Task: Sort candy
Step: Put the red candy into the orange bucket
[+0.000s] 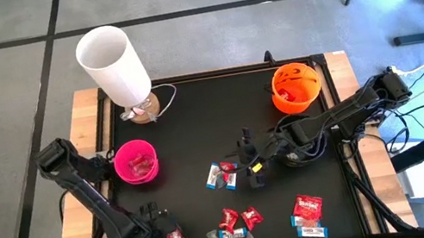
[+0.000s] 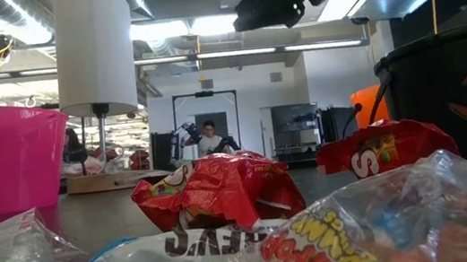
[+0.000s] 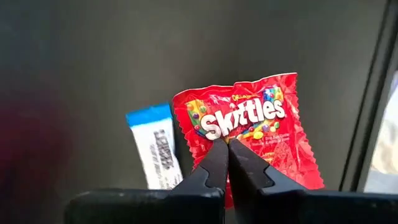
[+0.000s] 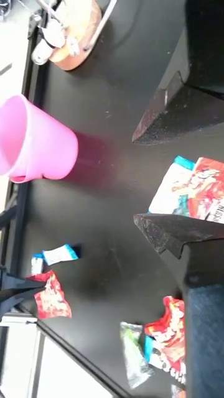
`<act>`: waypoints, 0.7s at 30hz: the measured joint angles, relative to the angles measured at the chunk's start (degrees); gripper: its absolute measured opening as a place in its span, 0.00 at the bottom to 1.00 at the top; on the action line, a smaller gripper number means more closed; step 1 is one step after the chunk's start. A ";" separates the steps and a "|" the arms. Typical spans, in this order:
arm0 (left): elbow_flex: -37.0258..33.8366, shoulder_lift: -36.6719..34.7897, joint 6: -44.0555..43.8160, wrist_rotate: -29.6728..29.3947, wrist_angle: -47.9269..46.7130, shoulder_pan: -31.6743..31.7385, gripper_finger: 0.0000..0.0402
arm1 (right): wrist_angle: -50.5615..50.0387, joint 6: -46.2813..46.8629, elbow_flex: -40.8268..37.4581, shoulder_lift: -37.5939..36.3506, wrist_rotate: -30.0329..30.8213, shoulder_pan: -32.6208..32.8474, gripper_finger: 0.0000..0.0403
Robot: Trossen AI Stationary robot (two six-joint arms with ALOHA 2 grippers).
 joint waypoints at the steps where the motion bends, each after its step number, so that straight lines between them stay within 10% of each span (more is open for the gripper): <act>1: 1.58 0.00 0.77 -1.31 -2.00 0.00 0.00 | 0.81 -0.01 0.00 0.00 0.00 -0.01 0.47; 16: 20.54 -0.13 12.32 -47.72 -24.92 3.85 0.00 | 22.50 1.65 0.02 0.00 -2.67 -0.01 0.47; 21: 22.59 -0.15 19.02 -51.97 -24.60 8.37 0.00 | 22.93 2.29 0.02 0.00 -2.43 -0.77 0.47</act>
